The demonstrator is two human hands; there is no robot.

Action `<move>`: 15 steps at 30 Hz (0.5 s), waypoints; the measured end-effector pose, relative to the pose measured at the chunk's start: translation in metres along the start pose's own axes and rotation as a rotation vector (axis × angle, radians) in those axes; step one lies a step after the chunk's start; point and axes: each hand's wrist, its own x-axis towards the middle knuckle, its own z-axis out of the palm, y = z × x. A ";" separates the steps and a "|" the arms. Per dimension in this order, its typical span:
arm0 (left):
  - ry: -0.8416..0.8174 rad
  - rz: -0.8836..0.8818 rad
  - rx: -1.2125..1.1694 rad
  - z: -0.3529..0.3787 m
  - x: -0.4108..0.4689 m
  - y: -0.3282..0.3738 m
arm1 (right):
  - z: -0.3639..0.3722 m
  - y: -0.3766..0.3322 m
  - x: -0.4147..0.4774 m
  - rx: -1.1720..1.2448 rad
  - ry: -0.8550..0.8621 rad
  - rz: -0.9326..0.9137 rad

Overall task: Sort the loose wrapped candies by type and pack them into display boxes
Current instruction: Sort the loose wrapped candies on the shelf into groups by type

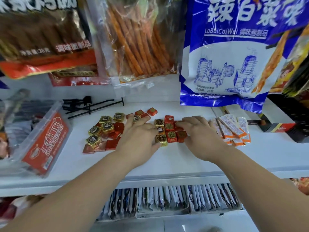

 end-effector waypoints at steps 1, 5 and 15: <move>0.032 -0.008 -0.021 -0.003 -0.003 -0.004 | 0.002 -0.004 0.001 0.033 0.049 -0.023; 0.177 -0.177 -0.031 -0.020 -0.025 -0.046 | 0.008 -0.034 0.011 0.152 0.146 -0.113; 0.109 -0.419 -0.086 -0.027 -0.039 -0.105 | 0.013 -0.106 0.085 0.171 0.199 -0.134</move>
